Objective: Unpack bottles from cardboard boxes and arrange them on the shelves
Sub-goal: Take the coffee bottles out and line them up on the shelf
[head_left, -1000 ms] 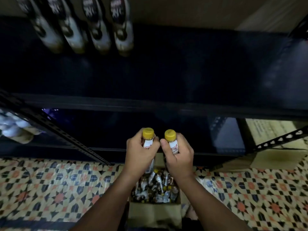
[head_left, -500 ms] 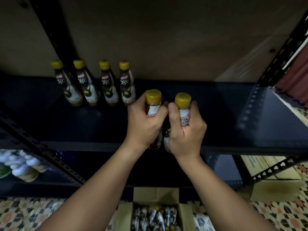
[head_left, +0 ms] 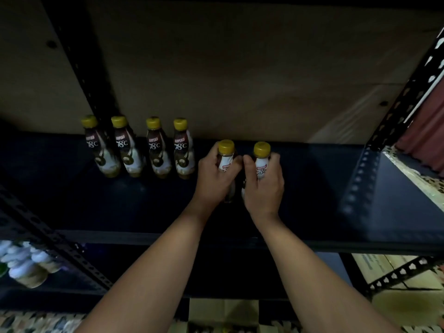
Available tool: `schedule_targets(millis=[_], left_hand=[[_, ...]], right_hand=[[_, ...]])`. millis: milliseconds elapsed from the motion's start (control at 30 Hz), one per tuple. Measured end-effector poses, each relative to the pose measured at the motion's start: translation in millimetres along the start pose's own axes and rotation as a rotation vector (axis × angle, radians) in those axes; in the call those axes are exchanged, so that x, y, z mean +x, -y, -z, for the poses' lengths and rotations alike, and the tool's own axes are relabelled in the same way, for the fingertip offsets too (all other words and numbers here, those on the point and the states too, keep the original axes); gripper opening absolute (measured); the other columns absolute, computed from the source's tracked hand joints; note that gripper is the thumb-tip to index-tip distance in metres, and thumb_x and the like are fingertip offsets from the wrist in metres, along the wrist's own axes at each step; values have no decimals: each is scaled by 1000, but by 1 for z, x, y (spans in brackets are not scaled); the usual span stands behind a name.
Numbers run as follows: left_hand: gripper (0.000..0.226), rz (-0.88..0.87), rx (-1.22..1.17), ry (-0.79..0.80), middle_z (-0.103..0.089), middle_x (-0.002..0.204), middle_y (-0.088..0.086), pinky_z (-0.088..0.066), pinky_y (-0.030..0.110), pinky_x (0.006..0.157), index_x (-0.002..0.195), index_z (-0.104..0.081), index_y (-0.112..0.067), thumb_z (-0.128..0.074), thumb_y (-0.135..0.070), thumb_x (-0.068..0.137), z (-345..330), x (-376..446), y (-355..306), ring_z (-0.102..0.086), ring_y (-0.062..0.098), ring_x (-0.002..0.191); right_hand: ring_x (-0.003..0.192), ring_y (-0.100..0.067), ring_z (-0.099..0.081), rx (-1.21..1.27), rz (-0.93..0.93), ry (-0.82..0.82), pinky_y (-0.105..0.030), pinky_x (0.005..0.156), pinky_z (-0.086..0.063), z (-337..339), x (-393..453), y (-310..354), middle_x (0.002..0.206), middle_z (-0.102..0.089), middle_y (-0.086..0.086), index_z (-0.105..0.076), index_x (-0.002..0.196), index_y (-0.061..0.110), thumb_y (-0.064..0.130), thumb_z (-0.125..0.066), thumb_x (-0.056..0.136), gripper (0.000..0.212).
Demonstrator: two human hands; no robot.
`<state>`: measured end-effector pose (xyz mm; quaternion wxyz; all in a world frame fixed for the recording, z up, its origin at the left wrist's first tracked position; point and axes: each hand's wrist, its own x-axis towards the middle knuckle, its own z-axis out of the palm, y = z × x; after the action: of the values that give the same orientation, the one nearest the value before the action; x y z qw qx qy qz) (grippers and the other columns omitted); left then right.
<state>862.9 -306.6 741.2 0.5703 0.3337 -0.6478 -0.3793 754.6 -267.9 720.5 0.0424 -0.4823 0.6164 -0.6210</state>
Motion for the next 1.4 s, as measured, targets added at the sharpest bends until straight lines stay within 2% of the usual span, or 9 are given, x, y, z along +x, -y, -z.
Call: schedule_targets(millis=[200, 433, 633, 767, 867, 967, 1100, 1267, 1400], left_hand=[[18, 53, 44, 62, -63, 75, -10, -50, 32, 71, 91, -57, -17, -67, -32, 88, -4, 28, 10, -60, 7, 72], [25, 66, 28, 82, -66, 83, -3, -53, 42, 79, 98, -56, -17, -69, -36, 91, -1, 36, 12, -64, 11, 82], [50, 112, -18, 135, -59, 125, -4, -51, 30, 96, 142, -38, -28, -62, -26, 98, 11, 3, 27, -60, 7, 112], [69, 136, 109, 135, -60, 135, -5, -51, 34, 103, 150, -37, -20, -67, -9, 89, 15, -11, 41, -59, 5, 123], [69, 107, 181, 78, -63, 130, -13, -50, 22, 99, 146, -43, -18, -74, -3, 86, 13, -11, 40, -60, -3, 119], [70, 57, 232, 42, -61, 126, -18, -48, 12, 92, 141, -47, -18, -80, -6, 81, 13, -13, 42, -59, -6, 117], [70, 7, 343, -16, -62, 120, -6, -54, 31, 92, 133, -53, -18, -89, -28, 75, 13, -11, 47, -62, 7, 111], [70, -21, 383, -65, -60, 122, -4, -54, 34, 95, 134, -53, -16, -87, -38, 77, 11, -15, 43, -61, 8, 113], [64, -37, 420, -85, -60, 122, -2, -53, 33, 97, 135, -55, -15, -85, -29, 79, 13, -18, 42, -60, 8, 114]], right_hand=[[93, -19, -58, -8, -43, 46, -39, 73, -51, -10, 24, -7, 99, -58, 4, -43, 102, 30, 71, -49, 88, 43], [100, -18, -60, 41, -84, 124, -45, 81, -54, -11, 34, -14, 109, -60, 3, -45, 113, 32, 76, -53, 85, 53], [121, -4, -49, 124, 10, 208, -8, 92, -41, 13, 17, -32, 134, -44, -1, -39, 141, 23, 35, -83, 80, 77], [113, -6, -49, 5, -7, 237, -6, 87, -39, 15, 14, -44, 127, -43, 1, -45, 134, 20, 19, -90, 71, 77], [107, -8, -54, 12, -33, 238, -3, 80, -39, 13, 16, -47, 119, -48, 2, -52, 125, 19, 16, -89, 71, 66], [107, -8, -54, 44, -64, 253, -10, 82, -43, 16, 17, -47, 117, -52, 3, -54, 123, 19, 11, -86, 73, 60], [112, -12, -58, 101, -88, 305, -35, 91, -54, 17, 17, -49, 120, -57, 3, -52, 126, 26, 11, -83, 72, 64], [120, -16, -40, -68, -18, 299, -33, 96, -41, 13, 15, -49, 122, -43, 2, -48, 130, 20, 26, -92, 65, 79], [112, -12, -51, -2, -51, 288, -28, 90, -47, 15, 14, -45, 117, -43, 7, -49, 128, 23, 17, -91, 66, 75]])
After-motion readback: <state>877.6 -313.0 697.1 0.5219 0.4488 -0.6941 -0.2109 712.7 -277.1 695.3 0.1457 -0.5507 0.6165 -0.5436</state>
